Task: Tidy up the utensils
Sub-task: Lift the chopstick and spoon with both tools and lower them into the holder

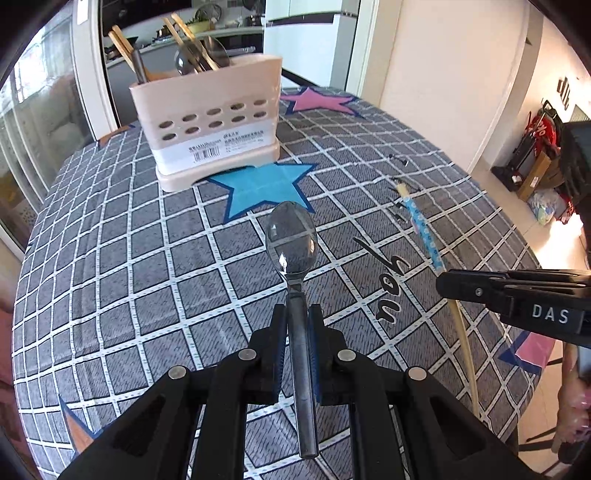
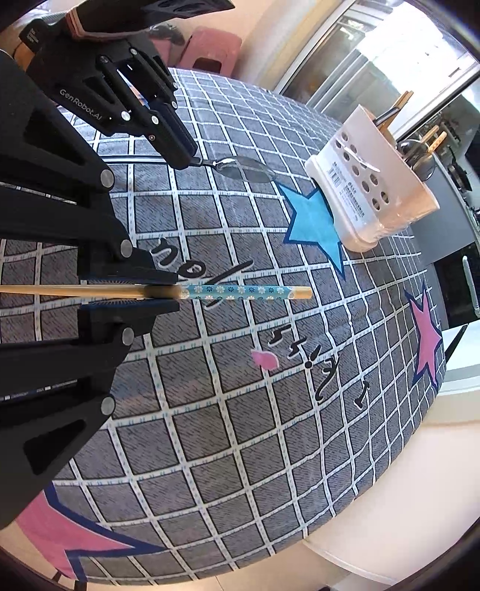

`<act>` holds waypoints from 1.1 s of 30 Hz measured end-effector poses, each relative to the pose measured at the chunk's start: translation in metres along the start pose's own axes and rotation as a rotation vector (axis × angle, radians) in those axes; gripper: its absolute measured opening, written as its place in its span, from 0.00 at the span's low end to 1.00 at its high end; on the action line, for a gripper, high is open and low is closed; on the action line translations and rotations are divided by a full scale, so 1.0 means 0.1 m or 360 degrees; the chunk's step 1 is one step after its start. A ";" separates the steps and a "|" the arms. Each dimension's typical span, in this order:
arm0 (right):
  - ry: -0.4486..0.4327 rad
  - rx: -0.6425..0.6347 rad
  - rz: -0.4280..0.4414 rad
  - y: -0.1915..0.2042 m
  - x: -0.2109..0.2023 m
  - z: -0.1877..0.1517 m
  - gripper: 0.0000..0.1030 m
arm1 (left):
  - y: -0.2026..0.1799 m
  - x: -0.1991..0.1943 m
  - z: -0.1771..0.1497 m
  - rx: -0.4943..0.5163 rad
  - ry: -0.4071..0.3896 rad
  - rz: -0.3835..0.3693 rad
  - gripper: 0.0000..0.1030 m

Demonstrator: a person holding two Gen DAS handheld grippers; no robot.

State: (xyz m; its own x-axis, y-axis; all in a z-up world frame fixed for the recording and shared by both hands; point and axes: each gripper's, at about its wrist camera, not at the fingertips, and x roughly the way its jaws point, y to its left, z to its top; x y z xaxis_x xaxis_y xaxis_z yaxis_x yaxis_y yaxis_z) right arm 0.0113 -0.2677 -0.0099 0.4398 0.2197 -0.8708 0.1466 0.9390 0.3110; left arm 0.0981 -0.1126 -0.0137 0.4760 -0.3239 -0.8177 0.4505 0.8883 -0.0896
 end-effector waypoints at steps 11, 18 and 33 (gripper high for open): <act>-0.0135 0.0008 0.0077 0.08 -0.11 -0.04 0.08 | 0.29 -0.33 -0.04 -0.0098 -0.0171 -0.0063 0.42; -0.0186 -0.0006 0.0109 0.18 -0.17 0.11 0.08 | 0.45 -0.46 0.09 -0.0157 -0.0236 -0.0040 0.42; -0.0336 -0.0104 0.0150 0.45 -0.49 0.64 0.08 | 0.57 -0.67 0.61 -0.0166 -0.0371 -0.0027 0.42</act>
State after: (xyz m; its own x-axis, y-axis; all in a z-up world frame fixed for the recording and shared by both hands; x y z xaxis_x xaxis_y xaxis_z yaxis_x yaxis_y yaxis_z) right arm 0.0534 -0.2531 0.0712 0.6255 0.2533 -0.7380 0.0418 0.9336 0.3559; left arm 0.1378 -0.0600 0.0704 0.6358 -0.3948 -0.6633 0.3854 0.9069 -0.1705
